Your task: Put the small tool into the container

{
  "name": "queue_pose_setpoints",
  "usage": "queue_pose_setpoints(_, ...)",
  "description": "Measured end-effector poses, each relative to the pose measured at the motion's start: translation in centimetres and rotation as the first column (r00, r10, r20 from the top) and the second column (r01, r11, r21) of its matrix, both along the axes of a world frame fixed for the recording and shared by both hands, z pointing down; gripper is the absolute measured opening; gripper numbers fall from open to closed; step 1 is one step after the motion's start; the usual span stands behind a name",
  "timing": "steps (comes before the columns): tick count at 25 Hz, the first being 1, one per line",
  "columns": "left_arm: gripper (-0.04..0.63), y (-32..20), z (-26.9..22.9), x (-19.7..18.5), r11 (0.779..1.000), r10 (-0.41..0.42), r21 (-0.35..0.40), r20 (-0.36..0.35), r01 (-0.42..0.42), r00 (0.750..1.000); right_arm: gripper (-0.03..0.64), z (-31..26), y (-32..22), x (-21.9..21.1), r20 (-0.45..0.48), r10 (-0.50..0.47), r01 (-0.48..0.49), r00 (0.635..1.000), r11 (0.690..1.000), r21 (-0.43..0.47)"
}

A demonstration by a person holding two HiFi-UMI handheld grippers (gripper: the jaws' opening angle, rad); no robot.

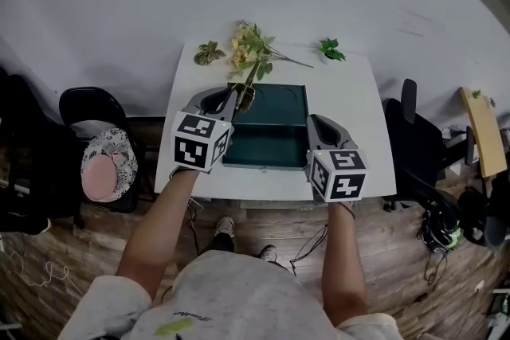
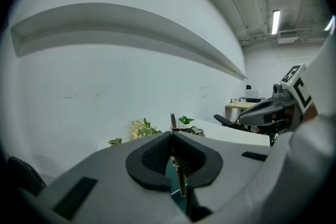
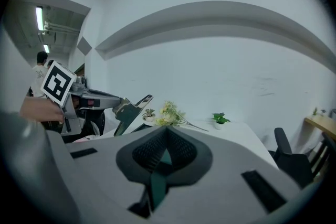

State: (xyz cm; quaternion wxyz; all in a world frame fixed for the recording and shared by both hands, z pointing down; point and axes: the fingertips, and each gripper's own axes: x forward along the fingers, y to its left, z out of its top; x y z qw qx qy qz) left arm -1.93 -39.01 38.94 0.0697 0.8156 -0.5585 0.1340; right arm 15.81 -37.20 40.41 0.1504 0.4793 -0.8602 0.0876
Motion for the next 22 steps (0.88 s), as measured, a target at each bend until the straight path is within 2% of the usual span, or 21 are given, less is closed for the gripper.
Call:
queue_pose_setpoints(6,0.003,2.4,0.6,2.0,1.0,-0.009,-0.002,0.037,0.009,0.999,0.005,-0.2,1.3,1.5,0.014,-0.044,0.044,0.999,0.999,0.01)
queue_pose_setpoints(10,0.003,3.6,1.0,3.3,1.0,0.018,-0.008,0.057,-0.017,0.998,0.005,-0.2,2.2,2.2,0.02,-0.06,0.06,0.998,0.998,0.013)
queue_pose_setpoints(14,0.003,4.2,1.8,4.4,0.999,0.049,-0.025,0.106,-0.046,0.993,0.005,0.0,3.0,2.8,0.024,-0.07,0.07,0.997,0.997,0.012)
queue_pose_setpoints(17,0.003,4.5,2.5,5.0,0.996,0.086,-0.041,0.148,-0.08,0.985,0.005,0.2,3.5,3.1,0.028,-0.071,0.07,0.997,0.997,0.009)
queue_pose_setpoints(22,0.003,4.8,4.0,6.0,0.985,0.164,-0.086,0.233,-0.147,0.959,0.005,0.6,4.0,3.4,0.031,-0.068,0.068,0.997,0.998,0.003)
